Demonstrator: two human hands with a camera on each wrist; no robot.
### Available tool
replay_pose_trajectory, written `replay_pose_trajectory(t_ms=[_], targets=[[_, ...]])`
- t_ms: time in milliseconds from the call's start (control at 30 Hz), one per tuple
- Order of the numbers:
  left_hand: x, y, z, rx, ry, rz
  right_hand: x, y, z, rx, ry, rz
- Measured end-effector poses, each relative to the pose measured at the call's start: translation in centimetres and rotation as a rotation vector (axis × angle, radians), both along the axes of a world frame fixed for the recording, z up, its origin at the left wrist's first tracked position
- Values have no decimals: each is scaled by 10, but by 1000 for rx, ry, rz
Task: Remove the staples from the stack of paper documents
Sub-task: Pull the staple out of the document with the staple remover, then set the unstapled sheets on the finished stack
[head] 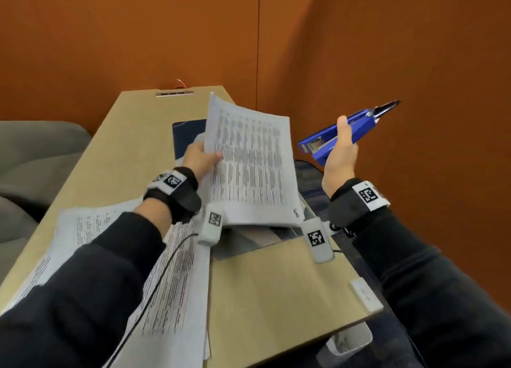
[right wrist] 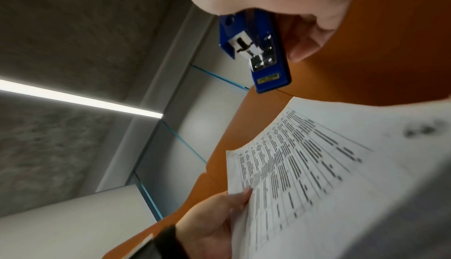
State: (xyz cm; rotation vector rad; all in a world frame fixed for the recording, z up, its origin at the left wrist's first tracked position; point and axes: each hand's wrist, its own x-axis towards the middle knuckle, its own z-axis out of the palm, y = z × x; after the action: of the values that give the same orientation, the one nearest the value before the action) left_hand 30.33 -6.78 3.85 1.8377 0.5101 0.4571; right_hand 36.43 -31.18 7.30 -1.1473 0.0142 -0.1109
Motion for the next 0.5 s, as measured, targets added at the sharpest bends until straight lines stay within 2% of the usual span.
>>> replay_pose_trajectory(t_ms=[133,267,333,400,500], targets=[[43,27,-20,-5,131,62,5,13,-31,-74,123,88],[50,35,-55,96,321,78,6,34,-57,-100,233,197],[40,38,-58,119,333,96,3,49,-63,-113,260,275],[19,43,-45,122,296,109,-7,69,-64,-87,268,396],[-36,64,-22,47,246,79,-33,106,-65,16,291,551]])
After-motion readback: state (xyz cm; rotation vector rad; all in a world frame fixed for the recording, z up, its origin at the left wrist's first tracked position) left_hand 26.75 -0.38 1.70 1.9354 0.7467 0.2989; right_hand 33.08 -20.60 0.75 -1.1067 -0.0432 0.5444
